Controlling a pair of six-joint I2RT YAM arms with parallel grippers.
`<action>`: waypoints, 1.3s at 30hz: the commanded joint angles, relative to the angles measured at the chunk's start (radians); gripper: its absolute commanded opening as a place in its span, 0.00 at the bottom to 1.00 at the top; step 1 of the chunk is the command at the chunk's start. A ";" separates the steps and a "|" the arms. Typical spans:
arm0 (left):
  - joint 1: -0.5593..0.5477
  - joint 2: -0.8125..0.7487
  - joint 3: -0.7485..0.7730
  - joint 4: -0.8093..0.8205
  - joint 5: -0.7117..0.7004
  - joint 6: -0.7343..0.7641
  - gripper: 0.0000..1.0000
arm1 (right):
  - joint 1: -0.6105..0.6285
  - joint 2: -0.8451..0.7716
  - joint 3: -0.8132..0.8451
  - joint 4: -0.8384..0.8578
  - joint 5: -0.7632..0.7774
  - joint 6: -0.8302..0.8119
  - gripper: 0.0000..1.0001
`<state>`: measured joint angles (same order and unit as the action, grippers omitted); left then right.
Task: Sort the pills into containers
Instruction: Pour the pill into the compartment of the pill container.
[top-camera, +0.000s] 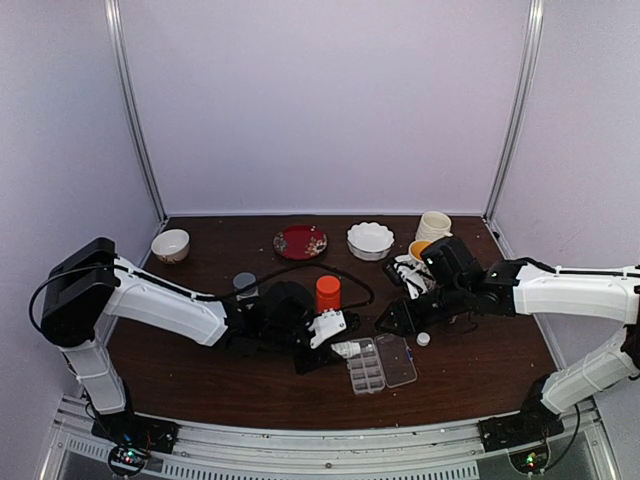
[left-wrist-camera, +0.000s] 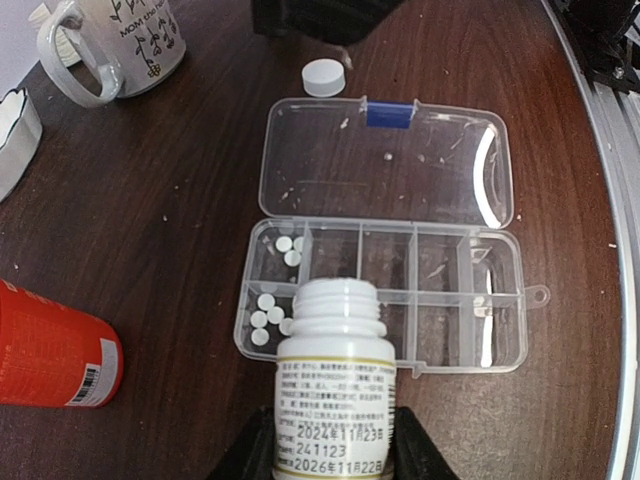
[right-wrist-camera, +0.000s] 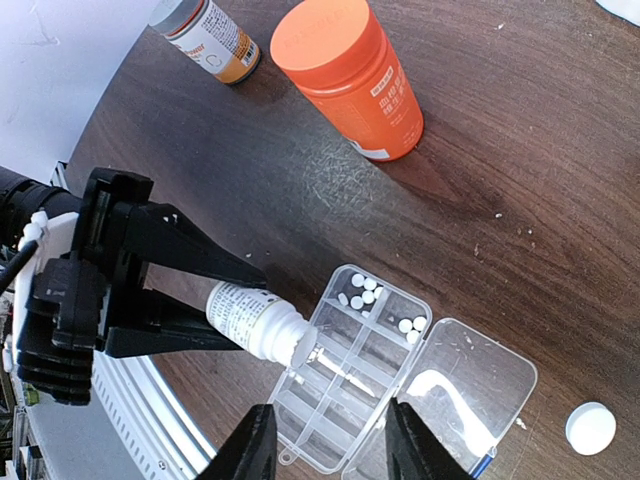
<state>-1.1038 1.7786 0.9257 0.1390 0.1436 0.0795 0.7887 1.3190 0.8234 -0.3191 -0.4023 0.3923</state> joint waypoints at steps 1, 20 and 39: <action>-0.006 0.015 0.044 -0.024 -0.007 -0.009 0.09 | -0.002 -0.012 -0.015 0.021 0.020 -0.001 0.39; -0.007 0.021 0.055 -0.032 -0.001 -0.012 0.08 | -0.003 -0.001 -0.025 0.038 0.008 0.000 0.38; -0.013 0.020 0.059 -0.055 0.006 -0.050 0.05 | -0.002 0.001 -0.017 0.029 0.002 -0.003 0.37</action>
<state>-1.1080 1.7863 0.9348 0.1024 0.1425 0.0368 0.7887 1.3193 0.8104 -0.3016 -0.4030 0.3920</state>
